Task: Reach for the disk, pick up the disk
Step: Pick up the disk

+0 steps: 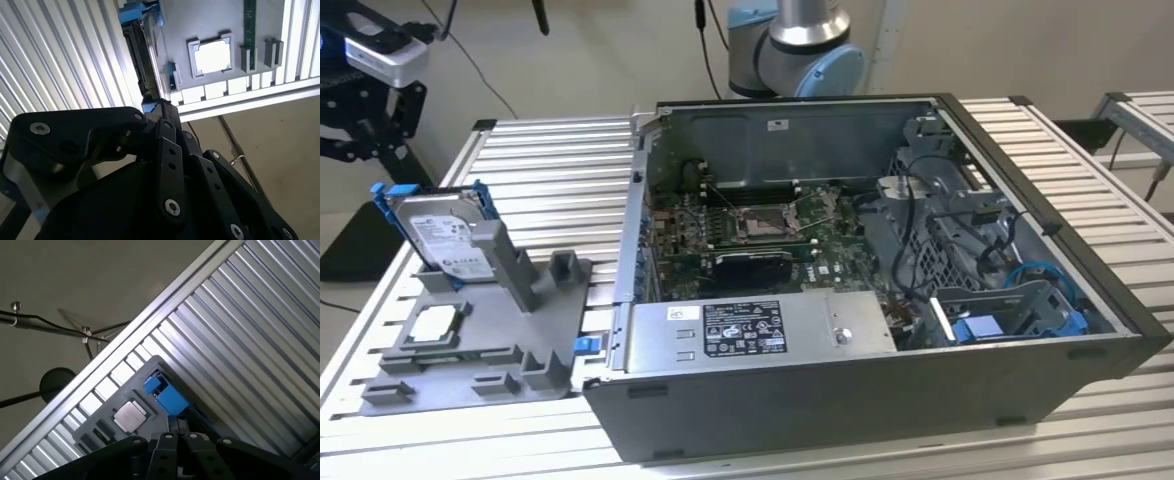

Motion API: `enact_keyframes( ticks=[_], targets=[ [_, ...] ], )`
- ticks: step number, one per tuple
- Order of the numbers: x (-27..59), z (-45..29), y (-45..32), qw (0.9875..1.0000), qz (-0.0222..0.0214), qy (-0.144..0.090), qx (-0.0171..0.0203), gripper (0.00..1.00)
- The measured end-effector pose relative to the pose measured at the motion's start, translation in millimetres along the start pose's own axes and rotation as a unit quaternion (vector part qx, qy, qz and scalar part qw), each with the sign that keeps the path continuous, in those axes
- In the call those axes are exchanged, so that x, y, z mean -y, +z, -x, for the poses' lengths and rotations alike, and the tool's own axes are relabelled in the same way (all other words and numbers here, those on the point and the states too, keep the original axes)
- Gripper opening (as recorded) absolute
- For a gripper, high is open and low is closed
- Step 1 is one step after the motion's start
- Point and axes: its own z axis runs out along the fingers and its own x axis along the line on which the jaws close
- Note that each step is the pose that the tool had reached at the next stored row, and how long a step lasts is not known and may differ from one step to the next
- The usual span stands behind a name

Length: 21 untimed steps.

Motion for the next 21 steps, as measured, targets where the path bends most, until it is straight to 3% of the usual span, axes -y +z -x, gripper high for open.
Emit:
enact_keyframes(
  ticks=[6, 9, 17, 21],
  targets=[
    [3.5, 3.4, 0.0, 0.9997, 0.0005, -0.025, -0.0005, 0.0],
    [3.6, 3.3, 0.2, 0.9987, 0.0006, -0.05, -0.0014, 0.0],
    [2.3, 2.0, 0.7, 0.994, 0.0008, -0.11, -0.0038, 0.0],
    [1.3, 1.0, 1.0, 0.9908, 0.001, -0.135, -0.0048, 0.0]
  ],
)
